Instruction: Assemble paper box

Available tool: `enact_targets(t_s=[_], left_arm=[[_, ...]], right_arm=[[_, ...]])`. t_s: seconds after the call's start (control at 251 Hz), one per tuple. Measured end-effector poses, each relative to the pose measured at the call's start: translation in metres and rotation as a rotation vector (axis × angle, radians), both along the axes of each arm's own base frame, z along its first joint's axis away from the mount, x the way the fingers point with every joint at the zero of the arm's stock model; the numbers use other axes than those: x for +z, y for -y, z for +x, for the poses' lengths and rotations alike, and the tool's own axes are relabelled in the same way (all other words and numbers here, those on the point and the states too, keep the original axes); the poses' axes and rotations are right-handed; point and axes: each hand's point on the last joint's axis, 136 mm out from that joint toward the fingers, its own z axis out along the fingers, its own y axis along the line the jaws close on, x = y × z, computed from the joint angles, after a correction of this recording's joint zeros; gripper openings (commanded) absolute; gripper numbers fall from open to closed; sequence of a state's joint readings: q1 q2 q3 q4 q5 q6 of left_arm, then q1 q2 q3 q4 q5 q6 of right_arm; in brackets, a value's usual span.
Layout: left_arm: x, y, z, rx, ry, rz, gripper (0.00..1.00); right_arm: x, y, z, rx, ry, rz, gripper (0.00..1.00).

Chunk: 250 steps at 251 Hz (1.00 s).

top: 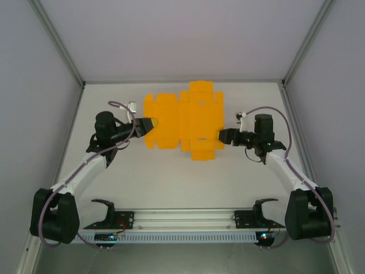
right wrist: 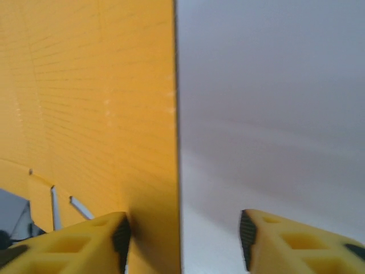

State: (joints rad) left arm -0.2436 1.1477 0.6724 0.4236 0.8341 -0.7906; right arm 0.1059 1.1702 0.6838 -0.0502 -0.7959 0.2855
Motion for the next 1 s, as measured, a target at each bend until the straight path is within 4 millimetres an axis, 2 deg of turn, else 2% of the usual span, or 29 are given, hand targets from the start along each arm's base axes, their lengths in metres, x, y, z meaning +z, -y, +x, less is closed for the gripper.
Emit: enact_targets(t_s=[0.144,0.307,0.423,0.491,0.511,0.527,0.579,0.655,0.754,0.854,0.998], left_arm=[[0.001,-0.005,-0.005,0.022,0.006,-0.005,0.0],[-0.002,-0.01,-0.008,0.044,0.003,-0.002,0.0],[-0.003,-0.012,-0.007,0.054,0.002,0.0,0.0],[-0.004,-0.013,-0.007,0.064,0.0,0.001,0.0],[-0.005,-0.014,-0.007,0.066,-0.001,0.002,0.05],[-0.005,-0.014,-0.007,0.069,-0.003,0.003,0.13],[-0.008,-0.016,-0.007,0.083,-0.011,0.013,0.59],[-0.016,-0.02,-0.01,0.101,-0.04,0.042,1.0],[-0.033,-0.031,-0.013,0.178,-0.091,0.114,1.0],[-0.059,-0.054,-0.015,0.305,-0.165,0.232,1.0],[-0.092,-0.08,-0.024,0.407,-0.254,0.381,1.0]], right_arm=[[0.012,-0.01,-0.01,0.083,0.033,0.056,0.21],[0.019,-0.015,-0.014,0.134,0.076,0.084,0.15],[0.028,-0.021,-0.017,0.178,0.127,0.104,0.0],[0.031,-0.023,-0.018,0.196,0.145,0.11,0.0],[0.032,-0.024,-0.018,0.2,0.149,0.111,0.0],[0.032,-0.024,-0.018,0.203,0.153,0.112,0.0],[0.033,-0.025,-0.019,0.208,0.163,0.107,0.0],[0.027,-0.028,-0.017,0.198,0.174,0.063,0.0],[0.012,-0.033,-0.014,0.194,0.162,-0.038,0.0],[-0.01,-0.039,-0.008,0.212,0.132,-0.155,0.0],[-0.063,-0.044,0.001,0.26,0.109,-0.418,0.0]])
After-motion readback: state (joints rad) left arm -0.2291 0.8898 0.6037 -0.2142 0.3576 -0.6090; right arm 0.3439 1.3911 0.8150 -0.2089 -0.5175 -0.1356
